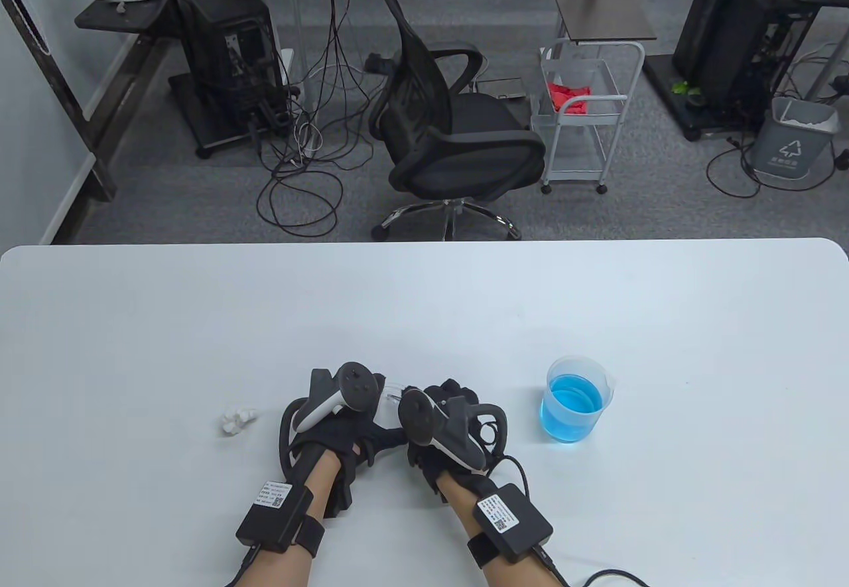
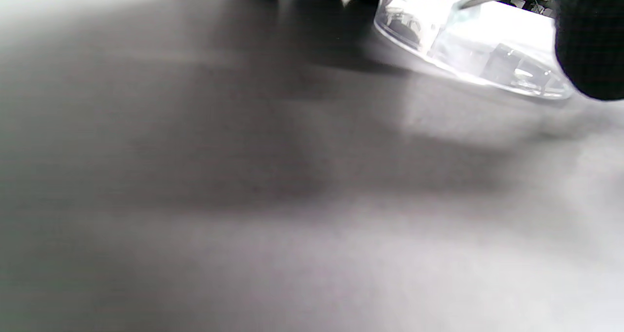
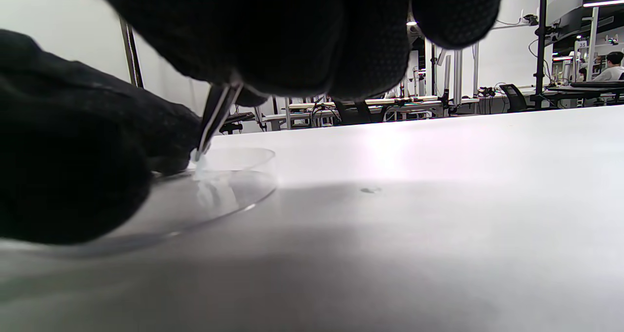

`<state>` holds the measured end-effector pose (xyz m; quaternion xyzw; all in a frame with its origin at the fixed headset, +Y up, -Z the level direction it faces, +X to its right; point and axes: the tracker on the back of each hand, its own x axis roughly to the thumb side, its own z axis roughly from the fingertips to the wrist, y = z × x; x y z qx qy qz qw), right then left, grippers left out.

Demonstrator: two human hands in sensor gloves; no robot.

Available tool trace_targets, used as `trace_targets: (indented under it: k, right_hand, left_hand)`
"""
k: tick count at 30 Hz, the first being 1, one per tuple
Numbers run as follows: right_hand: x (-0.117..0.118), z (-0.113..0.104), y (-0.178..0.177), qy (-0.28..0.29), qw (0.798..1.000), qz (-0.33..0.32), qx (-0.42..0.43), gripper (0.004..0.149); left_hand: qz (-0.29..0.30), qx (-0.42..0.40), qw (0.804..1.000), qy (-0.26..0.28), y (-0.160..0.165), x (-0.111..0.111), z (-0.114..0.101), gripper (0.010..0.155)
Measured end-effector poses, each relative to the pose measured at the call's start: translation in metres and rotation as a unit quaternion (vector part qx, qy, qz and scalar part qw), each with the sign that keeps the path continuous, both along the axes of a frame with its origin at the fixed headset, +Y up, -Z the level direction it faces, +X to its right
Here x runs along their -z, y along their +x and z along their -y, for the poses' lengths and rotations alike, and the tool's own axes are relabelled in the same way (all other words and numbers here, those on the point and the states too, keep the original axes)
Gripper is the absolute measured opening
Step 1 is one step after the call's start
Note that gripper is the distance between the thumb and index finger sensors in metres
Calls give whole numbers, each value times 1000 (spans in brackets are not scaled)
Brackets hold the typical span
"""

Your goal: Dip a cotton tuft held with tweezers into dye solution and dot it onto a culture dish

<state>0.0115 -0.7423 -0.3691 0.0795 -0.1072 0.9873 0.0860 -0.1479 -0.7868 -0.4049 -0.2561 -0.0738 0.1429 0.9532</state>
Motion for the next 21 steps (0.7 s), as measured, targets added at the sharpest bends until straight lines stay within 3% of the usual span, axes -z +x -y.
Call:
trace_targets:
  k: [21]
  right_hand:
    - [3, 3, 4, -40, 999, 6, -6, 35]
  left_hand:
    - [0, -1, 1000, -1, 0, 0, 0, 104]
